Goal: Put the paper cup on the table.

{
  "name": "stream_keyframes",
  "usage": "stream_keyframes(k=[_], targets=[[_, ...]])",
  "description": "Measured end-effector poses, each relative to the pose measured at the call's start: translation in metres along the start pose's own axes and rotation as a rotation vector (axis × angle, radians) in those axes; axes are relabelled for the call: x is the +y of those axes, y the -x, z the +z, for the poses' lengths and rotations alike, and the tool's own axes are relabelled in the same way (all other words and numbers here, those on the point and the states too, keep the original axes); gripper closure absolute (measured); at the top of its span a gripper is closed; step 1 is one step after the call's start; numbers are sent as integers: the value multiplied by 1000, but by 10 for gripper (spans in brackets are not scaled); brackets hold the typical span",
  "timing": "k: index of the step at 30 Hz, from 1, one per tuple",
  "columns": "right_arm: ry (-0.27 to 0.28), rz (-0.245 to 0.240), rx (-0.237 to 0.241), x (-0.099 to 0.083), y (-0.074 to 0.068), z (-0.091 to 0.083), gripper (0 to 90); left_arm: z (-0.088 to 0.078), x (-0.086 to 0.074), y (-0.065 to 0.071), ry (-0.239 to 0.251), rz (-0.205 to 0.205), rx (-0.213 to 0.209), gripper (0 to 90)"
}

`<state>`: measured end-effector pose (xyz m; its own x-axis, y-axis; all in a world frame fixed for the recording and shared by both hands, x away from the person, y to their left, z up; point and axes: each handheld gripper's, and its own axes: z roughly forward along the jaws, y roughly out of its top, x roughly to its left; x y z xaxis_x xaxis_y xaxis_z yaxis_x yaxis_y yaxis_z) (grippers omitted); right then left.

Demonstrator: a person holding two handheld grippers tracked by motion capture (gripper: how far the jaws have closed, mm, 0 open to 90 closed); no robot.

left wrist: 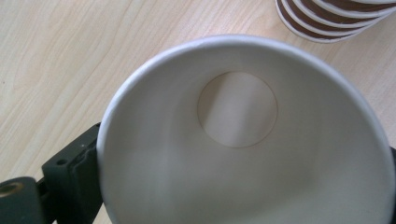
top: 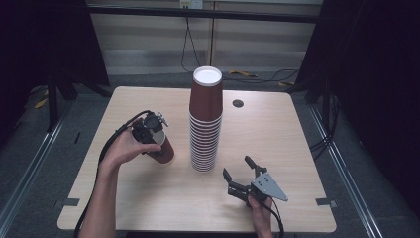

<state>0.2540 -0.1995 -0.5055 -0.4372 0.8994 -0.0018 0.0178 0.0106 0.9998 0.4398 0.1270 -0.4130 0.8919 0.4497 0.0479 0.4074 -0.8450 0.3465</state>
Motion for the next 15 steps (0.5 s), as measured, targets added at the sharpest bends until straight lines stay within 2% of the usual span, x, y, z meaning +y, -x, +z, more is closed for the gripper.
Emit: stream_keyframes(k=[3, 5, 6, 14, 15], targets=[[0, 0, 0, 0, 0, 0, 135, 1, 2, -1, 6, -5, -4, 42], [0, 0, 0, 0, 0, 0, 135, 3, 5, 0, 6, 3, 3, 39], [0, 0, 1, 0, 0, 0, 135, 2, 6, -1, -2, 19, 1, 38], [0, 1, 4, 0, 0, 0, 134, 10, 11, 1, 44, 14, 3, 38], [0, 1, 5, 0, 0, 0, 135, 11, 12, 1, 45, 17, -7, 41]])
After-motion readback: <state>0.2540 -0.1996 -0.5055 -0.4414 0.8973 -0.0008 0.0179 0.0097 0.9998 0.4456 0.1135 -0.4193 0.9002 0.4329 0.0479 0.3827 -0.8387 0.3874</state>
